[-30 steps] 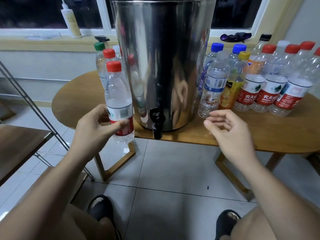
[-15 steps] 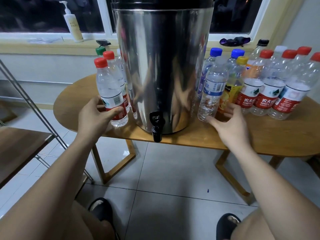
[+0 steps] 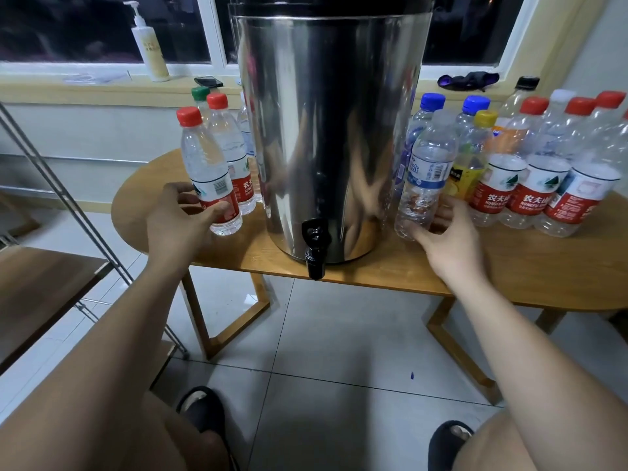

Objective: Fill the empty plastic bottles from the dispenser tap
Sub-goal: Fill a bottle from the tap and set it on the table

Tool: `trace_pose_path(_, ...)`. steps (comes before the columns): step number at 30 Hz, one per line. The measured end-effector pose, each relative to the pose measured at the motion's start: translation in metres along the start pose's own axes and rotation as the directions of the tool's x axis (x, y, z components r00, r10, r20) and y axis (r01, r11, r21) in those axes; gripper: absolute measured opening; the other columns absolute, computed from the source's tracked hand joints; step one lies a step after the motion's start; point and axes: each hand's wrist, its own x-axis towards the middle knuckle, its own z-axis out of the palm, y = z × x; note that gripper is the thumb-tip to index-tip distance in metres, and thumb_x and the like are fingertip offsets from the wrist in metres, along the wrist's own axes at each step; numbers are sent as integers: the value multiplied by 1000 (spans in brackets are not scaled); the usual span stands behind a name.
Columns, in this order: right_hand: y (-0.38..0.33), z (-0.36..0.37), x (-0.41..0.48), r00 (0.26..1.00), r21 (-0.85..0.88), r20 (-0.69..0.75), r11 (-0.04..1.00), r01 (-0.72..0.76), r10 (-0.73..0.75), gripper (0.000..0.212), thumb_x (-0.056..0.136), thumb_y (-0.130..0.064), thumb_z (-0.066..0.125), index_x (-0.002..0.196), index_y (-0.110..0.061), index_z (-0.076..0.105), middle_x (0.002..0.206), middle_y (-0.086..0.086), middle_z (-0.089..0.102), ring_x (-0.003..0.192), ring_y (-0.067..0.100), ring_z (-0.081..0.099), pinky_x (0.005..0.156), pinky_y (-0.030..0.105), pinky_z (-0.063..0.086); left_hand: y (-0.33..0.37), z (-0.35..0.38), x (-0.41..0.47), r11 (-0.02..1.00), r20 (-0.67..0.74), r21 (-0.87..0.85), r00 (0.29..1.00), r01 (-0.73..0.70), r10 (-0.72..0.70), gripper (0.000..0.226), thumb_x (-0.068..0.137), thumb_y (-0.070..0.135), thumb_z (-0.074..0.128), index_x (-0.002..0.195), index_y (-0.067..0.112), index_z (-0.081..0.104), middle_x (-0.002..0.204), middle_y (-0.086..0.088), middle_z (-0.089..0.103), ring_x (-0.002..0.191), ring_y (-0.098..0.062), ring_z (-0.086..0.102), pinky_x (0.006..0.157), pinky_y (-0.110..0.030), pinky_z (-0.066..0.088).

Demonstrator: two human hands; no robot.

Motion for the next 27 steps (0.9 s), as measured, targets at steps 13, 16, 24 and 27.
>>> trace_pose_path(13, -5, 7, -1, 999, -20, -12, 999, 31, -31, 71, 80, -40, 95, 139, -26, 57, 118, -15, 70, 102, 5, 69, 76, 13, 45, 2, -12, -49, 985, 176, -161, 981, -57, 86, 45, 83, 40, 95, 116, 30, 67, 104, 8, 77, 96, -3, 73, 87, -34, 62)
trace_pose_path(16, -10, 1, -14, 999, 8, 27, 1000, 18, -18, 68, 78, -39, 96, 132, -28, 58, 115, -16, 71, 100, -5, 67, 78, 15, 49, 8, -12, -65, 983, 256, -160, 958, -87, 127, 40, 85, 36, 93, 115, 31, 68, 101, 6, 77, 96, -9, 74, 89, -38, 64)
trace_pose_path(24, -22, -13, -69, 987, 99, 160, 995, 17, -33, 64, 70, -35, 99, 121, -30, 61, 110, -10, 72, 94, 2, 72, 87, 34, 63, 27, -9, -115, 969, 437, -152, 866, -195, 243, 33, 85, 39, 91, 109, 32, 70, 98, 12, 78, 96, -7, 74, 80, -27, 60)
trace_pose_path(27, -27, -16, -87, 975, 128, 213, 991, 29, -56, 60, 69, -35, 99, 115, -34, 60, 109, -10, 72, 92, 5, 72, 84, 33, 63, 29, -4, -127, 963, 511, -153, 816, -221, 268, 33, 84, 36, 92, 106, 31, 68, 96, 8, 79, 95, -12, 75, 78, -30, 59)
